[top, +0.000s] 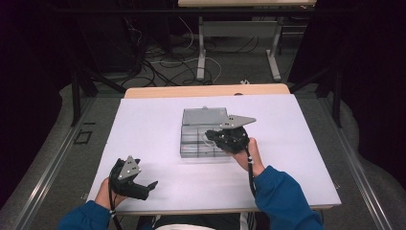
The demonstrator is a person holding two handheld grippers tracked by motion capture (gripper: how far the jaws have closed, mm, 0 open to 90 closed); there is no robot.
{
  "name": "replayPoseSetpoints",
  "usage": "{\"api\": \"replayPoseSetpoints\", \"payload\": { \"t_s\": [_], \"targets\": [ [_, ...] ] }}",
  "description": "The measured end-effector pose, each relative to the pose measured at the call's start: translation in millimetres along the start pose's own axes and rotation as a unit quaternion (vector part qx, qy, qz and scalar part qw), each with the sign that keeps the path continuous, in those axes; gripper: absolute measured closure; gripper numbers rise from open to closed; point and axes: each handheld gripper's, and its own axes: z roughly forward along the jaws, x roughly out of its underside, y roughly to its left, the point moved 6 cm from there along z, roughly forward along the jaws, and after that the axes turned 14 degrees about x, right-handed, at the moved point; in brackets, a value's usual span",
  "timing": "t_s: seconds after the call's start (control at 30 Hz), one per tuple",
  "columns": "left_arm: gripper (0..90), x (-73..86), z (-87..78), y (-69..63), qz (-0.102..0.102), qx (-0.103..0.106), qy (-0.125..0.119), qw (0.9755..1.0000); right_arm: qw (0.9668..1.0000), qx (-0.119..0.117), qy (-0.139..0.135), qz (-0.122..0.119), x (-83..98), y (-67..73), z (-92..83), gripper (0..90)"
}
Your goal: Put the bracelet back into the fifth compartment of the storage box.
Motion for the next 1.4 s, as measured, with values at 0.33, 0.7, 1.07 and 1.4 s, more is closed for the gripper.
{"api": "replayPoseSetpoints", "payload": {
  "t_s": [0.33,0.7,1.07,1.4],
  "targets": [
    [0.5,0.0,0.8,0.1,0.002,-0.001,0.0,1.0,0.9999,0.01,0.01,0.001,10.8,-6.9,12.5,85.6],
    [0.5,0.7,1.5,-0.4,0.0,-0.001,0.003,1.0,0.9996,0.016,0.021,-0.013,16.5,-2.6,27.0,85.5],
    [0.8,1.0,2.0,-0.2,0.001,-0.001,0.006,1.0,0.9985,0.017,0.049,-0.018,28.4,0.2,42.3,85.5],
    [1.4,1.4,2.6,-1.0,0.0,0.003,0.008,1.0,0.9964,0.012,0.081,-0.024,37.5,4.0,53.5,85.4]
  ]
}}
